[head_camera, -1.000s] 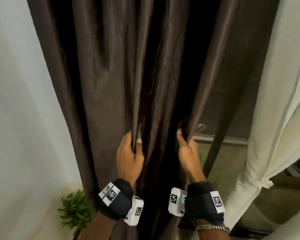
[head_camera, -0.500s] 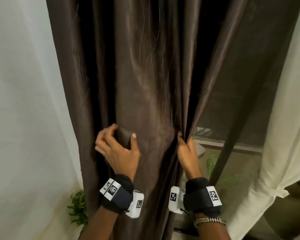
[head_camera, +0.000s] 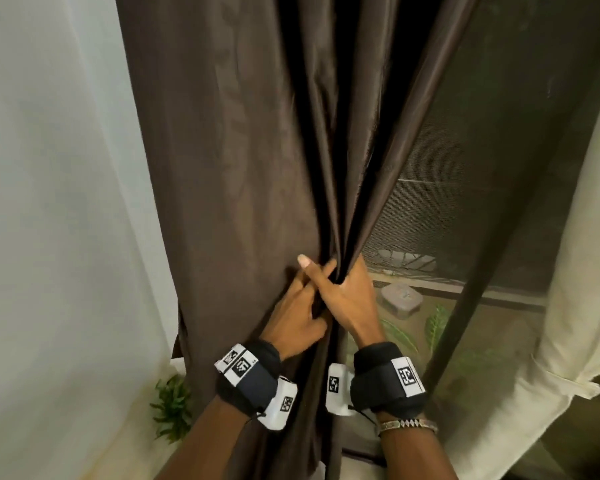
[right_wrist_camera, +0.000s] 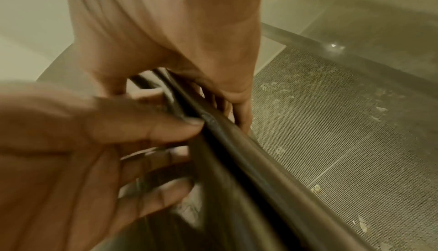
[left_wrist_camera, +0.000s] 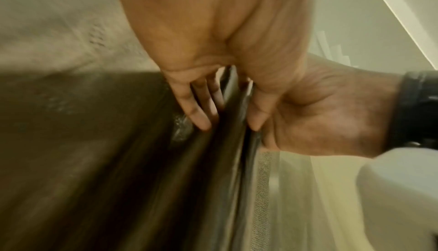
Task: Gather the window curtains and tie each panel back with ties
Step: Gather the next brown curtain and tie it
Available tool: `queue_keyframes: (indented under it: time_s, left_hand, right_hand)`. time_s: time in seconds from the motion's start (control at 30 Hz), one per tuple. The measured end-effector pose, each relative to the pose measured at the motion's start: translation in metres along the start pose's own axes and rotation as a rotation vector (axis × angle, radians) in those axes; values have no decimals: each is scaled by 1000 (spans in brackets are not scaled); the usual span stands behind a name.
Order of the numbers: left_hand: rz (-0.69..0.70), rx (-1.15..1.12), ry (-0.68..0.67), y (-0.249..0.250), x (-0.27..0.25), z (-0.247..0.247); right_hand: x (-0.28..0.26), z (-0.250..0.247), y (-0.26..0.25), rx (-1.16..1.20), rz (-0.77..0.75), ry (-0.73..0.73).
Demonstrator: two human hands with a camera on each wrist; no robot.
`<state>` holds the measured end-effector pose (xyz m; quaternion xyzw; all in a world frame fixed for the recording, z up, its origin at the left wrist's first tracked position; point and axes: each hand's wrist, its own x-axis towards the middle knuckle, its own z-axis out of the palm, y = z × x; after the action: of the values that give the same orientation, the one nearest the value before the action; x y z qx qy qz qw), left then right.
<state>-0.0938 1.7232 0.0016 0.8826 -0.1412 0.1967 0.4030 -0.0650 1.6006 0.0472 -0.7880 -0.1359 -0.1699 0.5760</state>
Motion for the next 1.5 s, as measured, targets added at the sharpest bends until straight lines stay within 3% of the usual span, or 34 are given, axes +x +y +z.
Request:
queue_keyframes:
  time_s: [0.03, 0.1, 0.17, 0.27, 0.3, 0.33, 0.4, 0.47, 0.63, 0.7, 0.83, 0.93, 1.0, 1.07, 1.13, 1.2, 1.33, 1.4, 1.5]
  left_hand:
    - [42, -16, -45, -2, -2, -4]
    - [120, 11, 101, -6, -9, -17]
    - [122, 146, 455, -9, -17, -36]
    - [-30, 314, 1037, -14, -24, -65]
    - [-98, 303, 1128, -17, -24, -74]
    - [-167, 240, 1125, -21, -22, -82]
    - [-317, -20, 981, -32, -15, -88]
    - [-368, -93, 860, -41, -9, -86]
    - [-253, -3, 769, -28, -3, -62]
    - [-212, -40, 663, -15, -3, -51]
    - [19, -11, 461, 13, -1, -25]
    - [57, -161, 249, 25, 4, -24]
    - [70, -307, 136, 23, 5, -33]
    - [25, -379, 209, 12, 3, -42]
    - [-97, -381, 401, -5, 2, -50]
    - [-219, -398, 460, -17, -1, -53]
    - [-309, -606, 50, -10, -1, -47]
    - [-298, -563, -143, -2, 4, -43]
    - [-317, -448, -298, 7, 10, -42]
  right_hand:
    - [3, 3, 3, -28, -3, 15]
    - [10, 6, 11, 19, 35, 48]
    - [13, 3, 16, 50, 65, 66]
    - [12, -5, 20, 84, 83, 81]
    - [10, -7, 20, 101, 90, 89]
    - [8, -9, 20, 115, 95, 93]
    - [6, -10, 19, 127, 99, 87]
    - [5, -10, 15, 122, 99, 83]
    - [7, -4, 12, 159, 100, 40]
    - [7, 3, 11, 194, 119, 33]
    - [11, 17, -4, 295, 95, -11]
    - [16, 20, -20, 268, 87, -110]
    - [23, 18, -22, 212, 27, -58]
    - [30, 11, -21, 210, 22, -1]
    - [33, 3, -13, 210, 66, -29]
    - [32, -4, -7, 210, 100, -88]
    - [17, -7, 1, 153, 26, -232]
    - [7, -9, 8, 124, -46, -314]
    - [-5, -9, 35, 24, -72, -404]
